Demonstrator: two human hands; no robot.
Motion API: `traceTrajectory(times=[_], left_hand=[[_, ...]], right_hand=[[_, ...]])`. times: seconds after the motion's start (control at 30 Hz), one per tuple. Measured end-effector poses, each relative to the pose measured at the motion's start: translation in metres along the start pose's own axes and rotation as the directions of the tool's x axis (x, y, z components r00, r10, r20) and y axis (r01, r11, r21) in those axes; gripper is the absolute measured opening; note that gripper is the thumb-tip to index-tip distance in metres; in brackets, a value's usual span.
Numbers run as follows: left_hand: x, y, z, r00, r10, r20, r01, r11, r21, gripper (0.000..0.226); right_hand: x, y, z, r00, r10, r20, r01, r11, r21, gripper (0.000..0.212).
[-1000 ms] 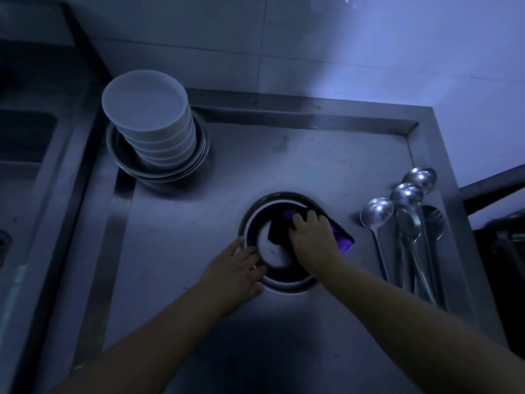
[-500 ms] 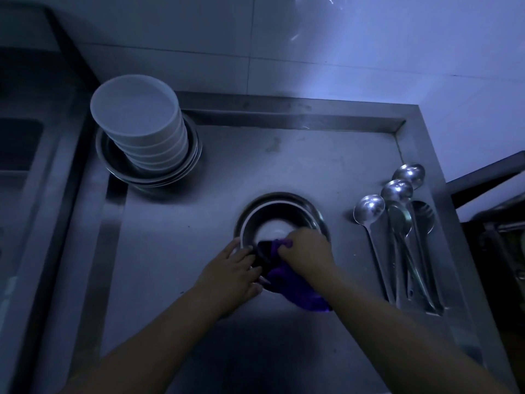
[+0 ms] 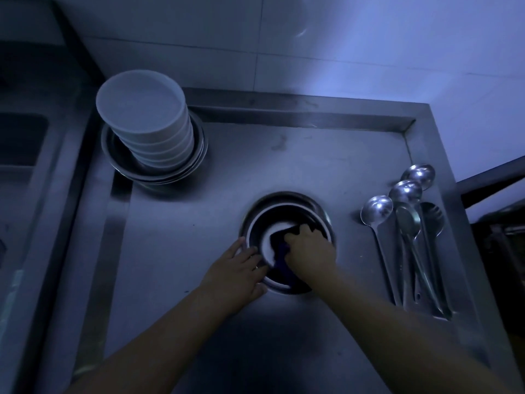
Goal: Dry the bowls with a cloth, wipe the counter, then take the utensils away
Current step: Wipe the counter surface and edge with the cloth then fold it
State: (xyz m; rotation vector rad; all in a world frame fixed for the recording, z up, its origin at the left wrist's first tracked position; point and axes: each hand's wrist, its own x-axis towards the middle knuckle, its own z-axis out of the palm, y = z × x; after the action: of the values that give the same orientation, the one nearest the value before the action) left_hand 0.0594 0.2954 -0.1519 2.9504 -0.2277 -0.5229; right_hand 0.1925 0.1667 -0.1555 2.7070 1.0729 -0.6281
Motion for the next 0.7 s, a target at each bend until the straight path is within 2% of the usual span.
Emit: traceTrajectory(times=[0.07,0.1,0.17,0.23,0.27,0.33,0.43,0.5,0.6,0.7], left_hand=[[-0.001,0.001,0.000,1.000,-0.020,0.016,0.020,1.000,0.003,0.050],[-0.002,0.001,0.000,1.000,-0.016,0.004,0.016,1.000,0.017,0.050],[-0.002,0.002,0.000,0.999,-0.010,-0.034,0.011,1.000,0.024,0.050],[-0.002,0.002,0.000,1.000,-0.016,-0.011,0.016,1.000,-0.004,0.050],[-0.001,0.001,0.001,1.000,-0.016,0.000,0.016,1.000,-0.005,0.050],[-0.001,0.001,-0.001,0.999,-0.038,0.018,0.039,0.999,-0.029,0.050],[-0.003,0.000,-0.004,0.998,-0.009,-0.056,0.010,0.999,0.030,0.040],[-0.004,0.001,-0.004,0.994,0.034,-0.107,-0.031,0.999,0.029,0.032],[-0.004,0.002,-0.004,0.991,0.034,-0.132,-0.028,0.998,0.054,0.030],[-0.005,0.005,-0.008,0.987,0.052,-0.150,-0.043,0.997,0.061,0.031]], right_hand=[[0.001,-0.007,-0.003,0.993,-0.051,0.104,0.039,0.992,0.118,0.026],[0.002,-0.008,-0.007,0.993,-0.056,0.109,0.036,0.984,0.175,0.024],[0.005,-0.006,-0.015,0.998,0.051,-0.026,-0.042,0.960,0.277,0.018],[0.011,-0.001,-0.020,0.946,0.221,-0.237,-0.123,0.922,0.367,0.017],[0.015,0.000,-0.020,0.921,0.252,-0.298,-0.128,0.916,0.381,0.019],[0.024,-0.004,-0.015,0.938,0.191,-0.288,-0.078,0.928,0.363,0.025],[0.030,-0.021,-0.006,0.990,-0.060,-0.128,0.096,0.952,0.291,0.034],[0.028,-0.024,-0.005,0.980,-0.188,-0.060,0.197,0.956,0.219,0.031],[0.020,-0.018,-0.012,0.952,-0.302,0.052,0.299,0.953,0.052,0.022],[0.021,-0.007,-0.031,0.963,-0.264,-0.061,0.261,0.964,-0.044,0.020]])
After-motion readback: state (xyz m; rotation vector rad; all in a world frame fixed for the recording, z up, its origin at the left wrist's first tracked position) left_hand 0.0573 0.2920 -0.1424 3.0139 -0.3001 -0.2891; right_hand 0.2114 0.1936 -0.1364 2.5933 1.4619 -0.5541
